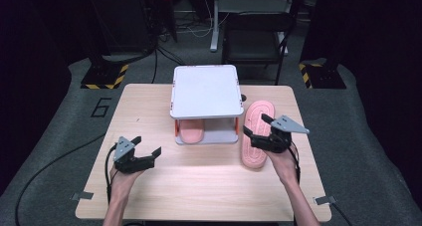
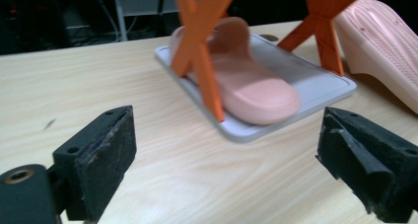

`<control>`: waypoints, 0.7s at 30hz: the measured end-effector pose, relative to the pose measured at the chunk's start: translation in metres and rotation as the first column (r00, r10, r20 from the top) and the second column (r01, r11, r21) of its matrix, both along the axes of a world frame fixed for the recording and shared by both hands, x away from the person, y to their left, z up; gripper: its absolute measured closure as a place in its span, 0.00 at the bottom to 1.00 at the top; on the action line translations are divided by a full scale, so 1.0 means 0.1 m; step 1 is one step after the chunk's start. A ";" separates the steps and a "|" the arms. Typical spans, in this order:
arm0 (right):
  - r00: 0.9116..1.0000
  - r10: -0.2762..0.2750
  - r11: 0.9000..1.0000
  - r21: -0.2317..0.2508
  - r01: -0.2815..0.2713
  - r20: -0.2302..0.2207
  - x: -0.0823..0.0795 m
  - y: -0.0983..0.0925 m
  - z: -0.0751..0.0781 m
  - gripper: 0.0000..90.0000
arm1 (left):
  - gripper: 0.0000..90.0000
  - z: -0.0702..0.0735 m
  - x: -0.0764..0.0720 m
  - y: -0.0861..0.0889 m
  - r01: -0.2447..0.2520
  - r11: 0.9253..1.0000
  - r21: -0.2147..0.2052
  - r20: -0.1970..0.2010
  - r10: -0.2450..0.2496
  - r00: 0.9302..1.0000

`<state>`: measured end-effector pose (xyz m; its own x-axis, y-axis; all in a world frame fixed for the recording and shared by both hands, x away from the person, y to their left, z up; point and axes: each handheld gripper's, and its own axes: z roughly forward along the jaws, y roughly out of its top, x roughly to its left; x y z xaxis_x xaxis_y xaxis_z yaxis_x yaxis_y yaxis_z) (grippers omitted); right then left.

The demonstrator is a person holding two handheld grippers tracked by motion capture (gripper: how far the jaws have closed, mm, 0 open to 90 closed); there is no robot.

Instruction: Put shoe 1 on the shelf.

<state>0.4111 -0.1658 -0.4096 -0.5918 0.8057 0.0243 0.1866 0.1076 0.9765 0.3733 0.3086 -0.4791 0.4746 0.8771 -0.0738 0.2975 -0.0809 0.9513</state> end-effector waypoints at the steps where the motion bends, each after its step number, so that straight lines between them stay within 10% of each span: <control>1: 1.000 -0.010 1.000 -0.005 0.010 0.004 -0.05 -0.05 -0.03 0.17 | 0.08 -0.01 -0.02 0.06 -0.008 1.000 -0.009 -0.006 0.008 1.000; 14: 0.983 -0.170 0.985 0.023 0.169 0.072 -0.52 -0.68 -0.64 0.17 | 0.02 -0.07 -0.11 0.40 -0.137 0.989 -0.060 -0.050 0.134 0.990; 21: 0.978 -0.198 0.980 0.028 0.197 0.067 -0.54 -0.72 -0.70 0.17 | 0.15 -0.09 -0.11 0.36 -0.069 0.997 -0.038 -0.049 0.067 0.997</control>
<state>0.3574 -0.2375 -0.4795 -0.4219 0.9066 0.0071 0.1346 0.0549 0.9894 0.3622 0.3441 -0.4881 0.4095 0.9030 -0.1303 0.3457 -0.0214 0.9381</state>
